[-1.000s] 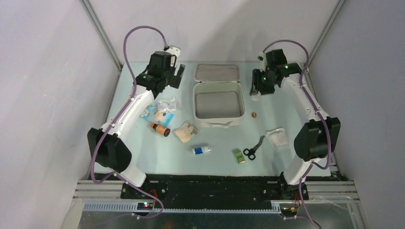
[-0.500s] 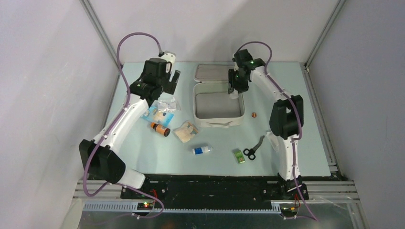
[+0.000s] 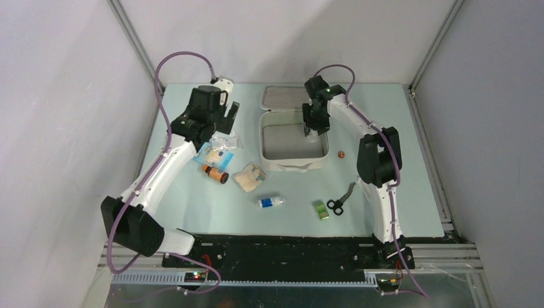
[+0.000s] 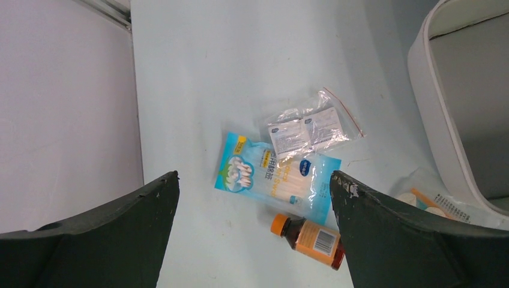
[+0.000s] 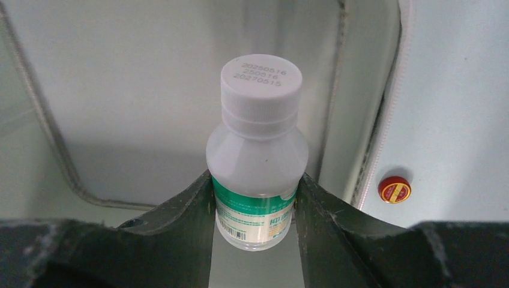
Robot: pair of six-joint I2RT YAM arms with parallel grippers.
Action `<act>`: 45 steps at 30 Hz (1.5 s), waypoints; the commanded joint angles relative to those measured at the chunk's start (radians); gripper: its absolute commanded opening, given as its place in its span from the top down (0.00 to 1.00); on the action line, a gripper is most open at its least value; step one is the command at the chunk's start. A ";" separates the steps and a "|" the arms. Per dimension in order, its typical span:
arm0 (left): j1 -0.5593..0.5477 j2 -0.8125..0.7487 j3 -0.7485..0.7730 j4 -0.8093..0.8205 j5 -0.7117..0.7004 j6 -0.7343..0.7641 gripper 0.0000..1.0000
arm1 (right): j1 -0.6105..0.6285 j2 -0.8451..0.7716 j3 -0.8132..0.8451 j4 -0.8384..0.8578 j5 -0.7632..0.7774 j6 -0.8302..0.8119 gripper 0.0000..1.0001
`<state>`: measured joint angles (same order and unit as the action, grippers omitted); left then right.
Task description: Organize the medicine kit
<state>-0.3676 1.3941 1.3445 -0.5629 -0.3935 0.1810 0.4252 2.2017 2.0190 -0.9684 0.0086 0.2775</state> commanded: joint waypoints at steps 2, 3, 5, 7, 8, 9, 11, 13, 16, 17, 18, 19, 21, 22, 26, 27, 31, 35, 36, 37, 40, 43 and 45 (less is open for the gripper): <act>0.012 -0.087 -0.031 0.024 -0.028 0.033 0.00 | 0.001 0.032 -0.012 0.009 0.087 0.012 0.76; 0.013 -0.090 -0.040 0.024 -0.028 0.031 0.00 | 0.000 0.040 -0.005 0.012 0.102 0.012 0.75; 0.014 -0.097 -0.048 0.024 -0.026 0.027 0.00 | 0.001 0.056 0.008 0.017 0.117 0.014 0.74; 0.014 -0.102 -0.050 0.023 -0.022 0.026 0.00 | 0.005 0.074 0.018 0.021 0.137 0.020 0.72; 0.015 -0.102 -0.049 0.024 -0.021 0.026 0.00 | 0.007 0.081 0.026 0.022 0.158 0.022 0.72; 0.015 -0.102 -0.047 0.024 -0.021 0.026 0.00 | 0.012 0.095 0.029 0.022 0.168 0.025 0.71; 0.015 -0.102 -0.044 0.023 -0.021 0.028 0.00 | 0.015 0.116 0.039 0.025 0.201 0.033 0.69; 0.015 -0.103 -0.044 0.023 -0.019 0.027 0.00 | 0.016 0.135 0.054 0.026 0.232 0.043 0.67; 0.015 -0.103 -0.047 0.023 -0.011 0.021 0.00 | 0.019 0.161 0.087 0.028 0.279 0.050 0.62; 0.015 -0.105 -0.048 0.024 -0.009 0.021 0.00 | 0.022 0.165 0.093 0.027 0.286 0.050 0.58; 0.015 -0.105 -0.048 0.024 -0.007 0.020 0.01 | 0.023 0.169 0.100 0.027 0.295 0.049 0.56; 0.016 -0.104 -0.049 0.023 -0.006 0.019 0.00 | 0.023 0.169 0.102 0.029 0.301 0.051 0.51; 0.015 -0.101 -0.050 0.023 -0.003 0.019 0.00 | 0.024 0.171 0.104 0.031 0.310 0.049 0.41; 0.015 -0.100 -0.049 0.023 -0.002 0.017 0.00 | 0.024 0.171 0.104 0.031 0.310 0.045 0.39; 0.015 -0.092 -0.053 0.024 0.006 0.008 0.00 | 0.024 0.170 0.108 0.031 0.308 0.041 0.33; 0.015 -0.092 -0.055 0.024 0.007 0.005 0.00 | 0.024 0.169 0.114 0.031 0.302 0.039 0.32; 0.017 -0.117 -0.094 0.008 0.045 0.037 0.00 | 0.022 0.132 0.144 0.024 0.246 0.016 0.31; 0.064 -0.203 -0.175 -0.009 0.178 0.116 0.00 | 0.009 0.000 0.147 0.019 0.121 -0.023 0.21; 0.085 -0.216 -0.174 -0.041 0.180 0.108 0.00 | 0.006 -0.023 0.145 0.017 0.103 -0.045 0.16; 0.102 -0.217 -0.170 -0.064 0.164 0.072 0.00 | 0.005 -0.067 0.140 0.019 0.077 -0.057 0.13; 0.137 -0.183 -0.139 -0.229 0.112 -0.075 0.00 | 0.006 -0.160 0.082 0.074 0.040 -0.176 0.03; 0.231 -0.125 -0.106 -0.405 0.167 -0.346 0.01 | 0.007 -0.228 0.032 0.110 0.026 -0.308 0.01; 0.295 -0.092 -0.141 -0.444 0.253 -0.475 0.03 | 0.007 -0.248 0.011 0.116 -0.039 -0.400 0.01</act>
<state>-0.1776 1.2469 1.2087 -0.8135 -0.2520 0.0334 0.4301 2.0426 2.0655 -0.9039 0.0696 0.0895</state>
